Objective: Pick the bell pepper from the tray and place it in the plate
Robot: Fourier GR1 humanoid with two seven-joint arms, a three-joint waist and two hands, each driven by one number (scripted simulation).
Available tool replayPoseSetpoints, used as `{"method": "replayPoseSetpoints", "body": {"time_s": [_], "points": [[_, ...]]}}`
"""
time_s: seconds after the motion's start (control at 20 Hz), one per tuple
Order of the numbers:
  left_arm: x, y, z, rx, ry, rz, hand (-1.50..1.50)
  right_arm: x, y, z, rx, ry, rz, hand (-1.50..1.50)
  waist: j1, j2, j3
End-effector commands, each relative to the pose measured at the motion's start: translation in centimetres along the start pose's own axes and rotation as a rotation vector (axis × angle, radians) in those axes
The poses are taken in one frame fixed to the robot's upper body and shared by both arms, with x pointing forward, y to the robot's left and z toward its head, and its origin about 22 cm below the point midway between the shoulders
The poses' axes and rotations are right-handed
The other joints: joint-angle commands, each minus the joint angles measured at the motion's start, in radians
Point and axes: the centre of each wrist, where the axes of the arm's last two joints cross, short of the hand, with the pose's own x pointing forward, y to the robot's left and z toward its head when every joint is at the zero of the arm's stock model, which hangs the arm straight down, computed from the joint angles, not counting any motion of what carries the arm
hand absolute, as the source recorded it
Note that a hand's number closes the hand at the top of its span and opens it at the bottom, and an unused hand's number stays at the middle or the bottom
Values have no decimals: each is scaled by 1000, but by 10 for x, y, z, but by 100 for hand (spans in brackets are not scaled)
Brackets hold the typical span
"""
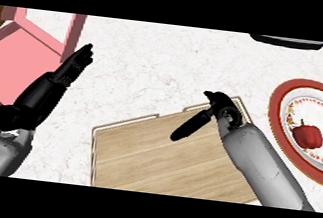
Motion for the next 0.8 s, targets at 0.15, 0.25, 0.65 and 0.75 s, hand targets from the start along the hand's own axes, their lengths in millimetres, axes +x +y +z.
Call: {"method": "replayPoseSetpoints", "body": {"time_s": [0.15, 0.25, 0.65, 0.75], "points": [[-4, 13, 7, 31, 17, -1, 0, 32, -7, -11, 33, 301, 54, -150, -23, -5, 2], [-2, 4, 3, 30, 15, 1, 0, 43, -17, -11, 55, 311, 45, -150, -27, -3, 4], [-17, 8, 15, 61, 34, 13, 0, 56, -21, -14, 91, 350, 24, -150, -51, -3, 6], [-9, 7, 11, 53, 17, 3, 0, 59, -18, -14, 105, 353, 34, -150, -56, -6, 7]]}}
